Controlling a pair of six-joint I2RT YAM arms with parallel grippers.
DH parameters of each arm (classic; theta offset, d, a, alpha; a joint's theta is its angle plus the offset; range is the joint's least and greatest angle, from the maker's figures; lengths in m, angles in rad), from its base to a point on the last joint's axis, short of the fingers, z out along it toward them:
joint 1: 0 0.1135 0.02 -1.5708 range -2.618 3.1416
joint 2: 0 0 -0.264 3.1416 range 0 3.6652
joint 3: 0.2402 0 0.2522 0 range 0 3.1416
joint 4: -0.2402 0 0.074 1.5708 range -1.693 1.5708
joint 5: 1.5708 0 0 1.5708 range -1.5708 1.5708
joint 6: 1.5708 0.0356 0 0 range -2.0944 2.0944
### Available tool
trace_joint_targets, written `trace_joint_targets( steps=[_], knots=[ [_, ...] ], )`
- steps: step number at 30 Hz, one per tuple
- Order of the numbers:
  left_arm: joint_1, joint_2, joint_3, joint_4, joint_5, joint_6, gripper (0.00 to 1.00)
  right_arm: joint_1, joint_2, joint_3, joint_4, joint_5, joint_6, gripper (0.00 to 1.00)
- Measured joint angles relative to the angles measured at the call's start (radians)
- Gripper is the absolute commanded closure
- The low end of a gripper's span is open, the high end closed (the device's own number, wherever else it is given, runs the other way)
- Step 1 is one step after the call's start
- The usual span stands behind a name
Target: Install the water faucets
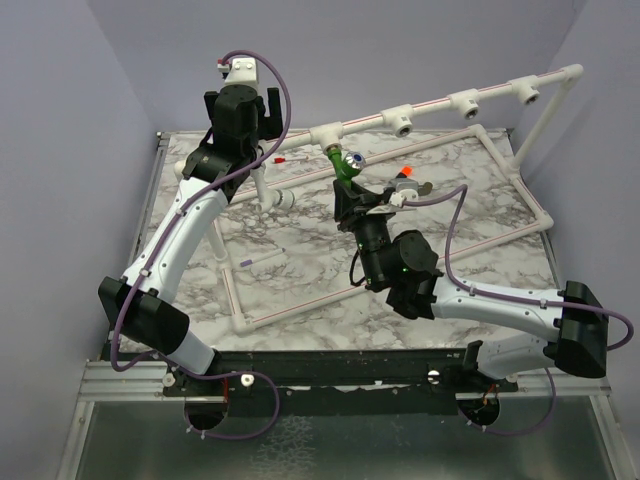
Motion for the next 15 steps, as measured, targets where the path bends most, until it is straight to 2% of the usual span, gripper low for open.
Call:
trace_joint_targets(
  steps=[5, 15],
  knots=[
    [0.000, 0.000, 0.000, 0.000, 0.000, 0.000, 0.10, 0.000, 0.000, 0.000, -0.002, 0.007, 0.062, 0.99],
    [0.000, 0.000, 0.000, -0.002, 0.001, 0.000, 0.10, 0.000, -0.006, 0.041, -0.136, 0.071, 0.414, 0.99]
  ],
)
